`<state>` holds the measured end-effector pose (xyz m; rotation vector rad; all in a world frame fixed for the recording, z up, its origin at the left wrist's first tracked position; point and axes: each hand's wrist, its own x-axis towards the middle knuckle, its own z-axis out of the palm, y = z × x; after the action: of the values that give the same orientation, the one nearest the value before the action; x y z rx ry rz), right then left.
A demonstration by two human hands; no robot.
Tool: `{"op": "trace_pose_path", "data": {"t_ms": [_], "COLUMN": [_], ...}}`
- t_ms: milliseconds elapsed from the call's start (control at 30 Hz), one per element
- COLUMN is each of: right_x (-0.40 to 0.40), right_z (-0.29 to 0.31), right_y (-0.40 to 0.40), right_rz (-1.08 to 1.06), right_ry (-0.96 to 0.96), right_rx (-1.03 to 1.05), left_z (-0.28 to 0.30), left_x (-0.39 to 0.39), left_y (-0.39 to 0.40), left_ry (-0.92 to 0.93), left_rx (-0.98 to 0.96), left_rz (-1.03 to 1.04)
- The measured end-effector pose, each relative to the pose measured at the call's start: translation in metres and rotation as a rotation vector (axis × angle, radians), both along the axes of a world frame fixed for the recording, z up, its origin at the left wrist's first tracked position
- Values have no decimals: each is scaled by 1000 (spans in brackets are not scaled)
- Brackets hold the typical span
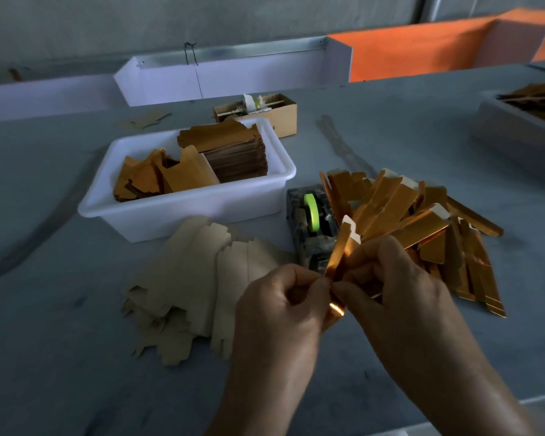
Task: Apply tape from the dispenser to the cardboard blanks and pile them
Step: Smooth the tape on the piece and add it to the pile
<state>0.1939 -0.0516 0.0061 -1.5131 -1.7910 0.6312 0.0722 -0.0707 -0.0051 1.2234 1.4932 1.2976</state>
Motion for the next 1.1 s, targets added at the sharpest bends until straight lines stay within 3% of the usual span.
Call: {"op": "trace_pose_path", "data": {"t_ms": [133, 267, 367, 500, 667, 733, 833, 900, 1000, 1100], "right_x": [-2, -1, -1, -6, -4, 1, 15, 27, 40, 42], "right_z": [6, 6, -1, -11, -19, -22, -17, -9, -1, -1], "right_y": [-2, -3, -4, 1, 3, 9, 27, 45, 74, 78], "right_rz": [-69, -124, -48, 15, 20, -32, -133, -228, -424, -533], "right_ry": [-77, -181, 69, 505, 628, 579, 315, 208, 67, -31], "right_rx": [-11, -46, -57, -301, -376, -348, -156, 8, 103, 111], "left_z": [-4, -4, 1, -2, -5, -9, -12, -14, -21, -26], "left_x": [9, 1, -3, -7, -13, -17, -34, -45, -53, -55], "left_y": [-7, -9, -7, -6, -6, -3, 3, 6, 10, 16], "left_ry": [171, 56, -1, -59, -47, 94, 801, 1075, 1160, 1030], "left_rx": [153, 130, 74, -19, -166, -170, -171, -271, -405, -421], "left_rz": [93, 92, 48, 20, -53, 19, 249, 310, 273, 271]}}
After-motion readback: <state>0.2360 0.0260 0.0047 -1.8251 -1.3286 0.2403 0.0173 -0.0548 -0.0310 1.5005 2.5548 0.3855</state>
